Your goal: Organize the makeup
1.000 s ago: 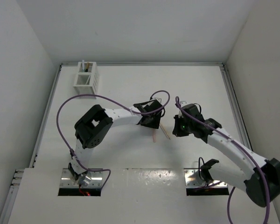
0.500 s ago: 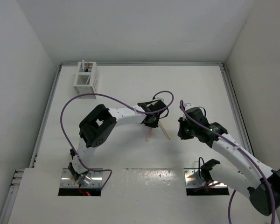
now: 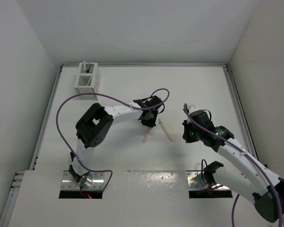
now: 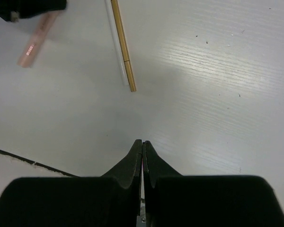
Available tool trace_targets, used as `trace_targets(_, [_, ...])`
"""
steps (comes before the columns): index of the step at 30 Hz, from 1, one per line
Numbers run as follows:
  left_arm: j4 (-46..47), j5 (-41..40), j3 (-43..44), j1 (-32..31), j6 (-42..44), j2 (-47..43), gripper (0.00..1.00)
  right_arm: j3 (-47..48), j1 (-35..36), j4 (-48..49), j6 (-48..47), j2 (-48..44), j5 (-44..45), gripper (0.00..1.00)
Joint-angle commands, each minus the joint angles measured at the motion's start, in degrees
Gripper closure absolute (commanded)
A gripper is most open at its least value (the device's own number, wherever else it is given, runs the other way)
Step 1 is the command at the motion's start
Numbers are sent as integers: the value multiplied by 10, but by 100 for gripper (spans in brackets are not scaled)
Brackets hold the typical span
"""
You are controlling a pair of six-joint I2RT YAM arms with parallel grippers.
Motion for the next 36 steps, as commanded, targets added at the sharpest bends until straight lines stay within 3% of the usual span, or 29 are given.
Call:
trace_targets(1, [-32, -27, 7, 37, 33, -75, 100, 0, -3, 7, -23, -7, -11, 100])
trace_targets(7, [-7, -89, 85, 101, 88, -159, 100, -18, -2, 25, -33, -30, -39, 100])
trace_targets(14, [147, -224, 91, 162, 205, -235, 100, -24, -3, 21, -42, -36, -40, 100])
trace_targets(16, [230, -263, 82, 190, 284, -243, 100, -27, -3, 32, -51, -36, -40, 100])
trace_targets(18, [341, -263, 56, 234, 370, -248, 100, -27, -3, 37, -60, -23, -41, 100])
trace_targets(21, [444, -243, 50, 304, 433, -205, 100, -23, -4, 57, -65, 2, -62, 100])
trace_targets(26, [548, -177, 61, 385, 457, -135, 100, -15, 0, 76, -65, 36, -77, 100])
trace_targets(33, [569, -99, 199, 467, 413, 2, 100, -16, 0, 84, -69, 74, -70, 100])
trace_targets(36, [564, -78, 204, 479, 408, 31, 100, -17, -2, 93, -66, 93, -67, 100])
